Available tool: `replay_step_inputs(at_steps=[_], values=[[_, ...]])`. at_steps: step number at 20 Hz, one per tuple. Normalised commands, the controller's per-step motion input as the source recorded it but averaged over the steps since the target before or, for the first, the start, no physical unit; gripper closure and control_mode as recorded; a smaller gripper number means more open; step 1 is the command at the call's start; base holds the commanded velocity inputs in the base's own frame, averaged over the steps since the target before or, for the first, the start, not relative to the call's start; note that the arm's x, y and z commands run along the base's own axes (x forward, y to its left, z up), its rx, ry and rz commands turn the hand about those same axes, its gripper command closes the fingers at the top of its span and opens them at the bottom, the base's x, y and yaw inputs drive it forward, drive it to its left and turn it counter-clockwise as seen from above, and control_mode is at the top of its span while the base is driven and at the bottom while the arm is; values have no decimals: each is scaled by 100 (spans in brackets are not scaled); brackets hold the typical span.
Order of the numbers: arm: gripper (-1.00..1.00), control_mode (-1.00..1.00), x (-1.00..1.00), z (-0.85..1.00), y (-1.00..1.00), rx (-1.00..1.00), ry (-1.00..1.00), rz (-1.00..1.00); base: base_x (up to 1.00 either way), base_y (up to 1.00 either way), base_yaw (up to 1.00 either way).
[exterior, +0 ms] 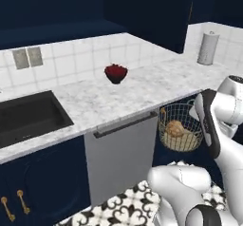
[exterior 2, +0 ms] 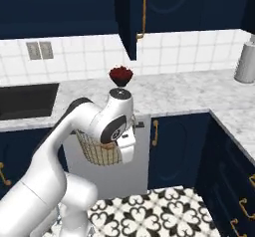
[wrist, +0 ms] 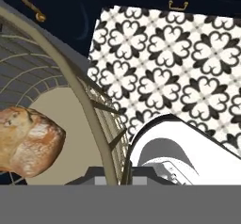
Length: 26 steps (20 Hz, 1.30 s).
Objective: Open the cabinet, pick up the bread from the cabinet and place it in the basket. Then move the basket to the dining counter.
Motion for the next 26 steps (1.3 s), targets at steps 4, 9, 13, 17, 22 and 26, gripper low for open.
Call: replay_step_inputs(at_steps=[4, 9, 13, 17, 22, 26], values=[[100, 100, 0, 0, 0, 0, 0, 0, 0, 32, -94], [100, 100, 0, 0, 0, 0, 0, 0, 0, 29, -97], [100, 100, 0, 0, 0, 0, 0, 0, 0, 26, -98], [100, 100, 0, 0, 0, 0, 0, 0, 1, 25, -97], [100, 100, 0, 0, 0, 0, 0, 0, 14, 31, -94], [100, 100, 0, 0, 0, 0, 0, 0, 25, 38, -92]])
